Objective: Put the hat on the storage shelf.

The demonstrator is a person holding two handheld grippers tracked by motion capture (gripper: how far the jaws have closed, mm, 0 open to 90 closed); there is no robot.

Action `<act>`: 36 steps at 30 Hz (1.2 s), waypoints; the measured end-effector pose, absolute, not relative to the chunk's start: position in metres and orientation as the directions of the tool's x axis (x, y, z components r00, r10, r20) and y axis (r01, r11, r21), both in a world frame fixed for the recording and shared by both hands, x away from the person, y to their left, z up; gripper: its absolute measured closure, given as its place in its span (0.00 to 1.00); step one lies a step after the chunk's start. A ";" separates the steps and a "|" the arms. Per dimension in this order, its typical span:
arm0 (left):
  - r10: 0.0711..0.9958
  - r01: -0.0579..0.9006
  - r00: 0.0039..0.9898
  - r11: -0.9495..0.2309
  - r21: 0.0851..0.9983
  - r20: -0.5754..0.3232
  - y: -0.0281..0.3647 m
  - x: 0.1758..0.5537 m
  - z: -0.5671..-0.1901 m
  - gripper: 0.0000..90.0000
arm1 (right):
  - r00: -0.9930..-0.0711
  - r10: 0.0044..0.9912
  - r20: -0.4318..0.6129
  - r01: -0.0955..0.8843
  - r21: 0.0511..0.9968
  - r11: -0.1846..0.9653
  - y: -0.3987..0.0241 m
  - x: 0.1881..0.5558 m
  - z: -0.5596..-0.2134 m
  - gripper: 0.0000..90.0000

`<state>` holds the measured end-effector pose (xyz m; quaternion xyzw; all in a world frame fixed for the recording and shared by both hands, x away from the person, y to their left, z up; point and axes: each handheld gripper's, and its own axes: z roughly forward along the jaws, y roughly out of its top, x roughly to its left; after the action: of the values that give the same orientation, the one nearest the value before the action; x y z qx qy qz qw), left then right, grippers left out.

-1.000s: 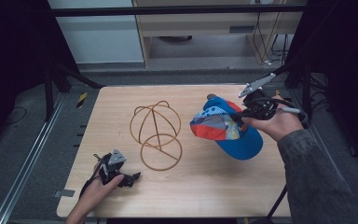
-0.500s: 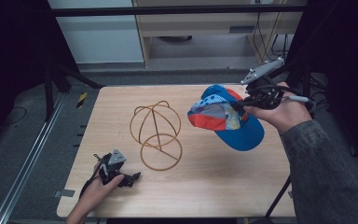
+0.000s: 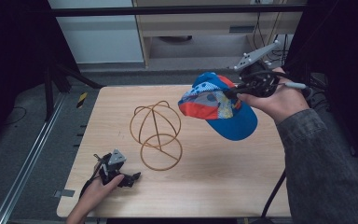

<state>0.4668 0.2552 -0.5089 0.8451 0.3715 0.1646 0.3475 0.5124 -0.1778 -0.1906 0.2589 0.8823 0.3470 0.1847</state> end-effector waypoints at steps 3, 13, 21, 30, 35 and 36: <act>0.742 0.513 0.670 -0.483 0.709 0.021 0.255 0.467 -0.509 0.00 | -0.800 0.580 -0.153 0.318 0.712 0.626 -0.171 0.514 -0.185 1.00; 0.743 0.514 0.669 -0.483 0.709 0.021 0.255 0.467 -0.509 0.00 | -0.814 0.554 -0.175 0.280 0.718 0.637 -0.139 0.523 -0.172 1.00; 0.743 0.513 0.669 -0.484 0.709 0.023 0.255 0.467 -0.509 0.00 | -0.832 0.522 -0.186 0.252 0.711 0.656 -0.109 0.532 -0.166 1.00; 0.743 0.514 0.669 -0.483 0.709 0.021 0.255 0.467 -0.509 0.00 | -0.846 0.499 -0.188 0.243 0.697 0.674 -0.078 0.544 -0.166 1.00; 0.744 0.514 0.668 -0.482 0.710 0.021 0.255 0.467 -0.509 0.00 | -0.856 0.475 -0.204 0.234 0.665 0.709 -0.053 0.551 -0.170 1.00; 0.744 0.514 0.668 -0.482 0.710 0.021 0.255 0.467 -0.509 0.00 | -0.856 0.475 -0.204 0.234 0.665 0.709 -0.053 0.551 -0.170 1.00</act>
<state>0.4668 0.2551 -0.5090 0.8446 0.3724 0.1656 0.3472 0.5506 -0.0533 -0.1705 0.1956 0.9060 0.3277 0.1833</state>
